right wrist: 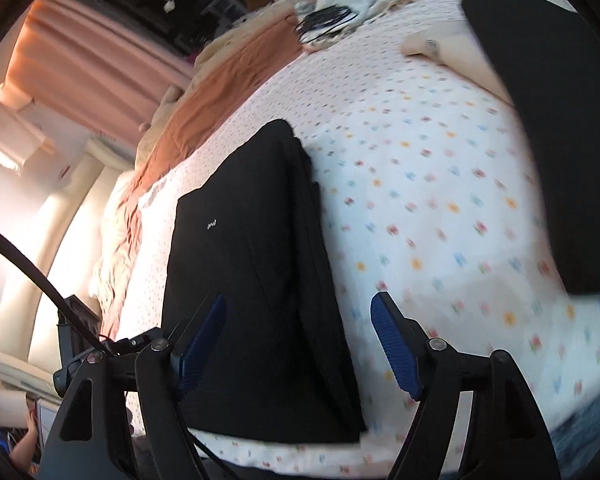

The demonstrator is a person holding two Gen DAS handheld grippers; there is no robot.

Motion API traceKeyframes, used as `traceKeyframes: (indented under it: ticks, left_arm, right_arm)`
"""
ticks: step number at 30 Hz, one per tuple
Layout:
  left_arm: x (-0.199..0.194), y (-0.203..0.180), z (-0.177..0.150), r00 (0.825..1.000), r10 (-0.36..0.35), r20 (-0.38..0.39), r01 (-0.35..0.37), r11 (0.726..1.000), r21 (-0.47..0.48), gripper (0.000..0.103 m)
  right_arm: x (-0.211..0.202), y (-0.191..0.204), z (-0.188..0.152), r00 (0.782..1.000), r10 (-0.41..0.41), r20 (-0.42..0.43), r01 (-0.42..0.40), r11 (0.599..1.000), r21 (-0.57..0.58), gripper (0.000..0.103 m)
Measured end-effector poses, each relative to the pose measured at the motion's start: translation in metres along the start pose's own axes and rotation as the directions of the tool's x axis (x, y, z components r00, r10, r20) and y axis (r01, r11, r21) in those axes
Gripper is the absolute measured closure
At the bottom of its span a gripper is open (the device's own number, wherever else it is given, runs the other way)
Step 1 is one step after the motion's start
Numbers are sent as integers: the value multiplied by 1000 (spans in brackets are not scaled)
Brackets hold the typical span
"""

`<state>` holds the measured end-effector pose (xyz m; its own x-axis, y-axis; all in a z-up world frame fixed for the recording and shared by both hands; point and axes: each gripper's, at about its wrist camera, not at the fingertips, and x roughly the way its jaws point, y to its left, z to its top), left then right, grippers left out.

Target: Fold large clothes

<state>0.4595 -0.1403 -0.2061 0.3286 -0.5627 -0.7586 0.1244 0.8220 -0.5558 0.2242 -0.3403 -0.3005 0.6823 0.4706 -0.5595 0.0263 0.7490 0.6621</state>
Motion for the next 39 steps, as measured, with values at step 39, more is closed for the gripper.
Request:
traceKeyframes:
  ticks: [39]
  left_arm:
    - [53,24,79,1000,-21,-15,20,997,-73,37]
  right_arm:
    - [174,10,108,937,154,-313,-157,987,17,29]
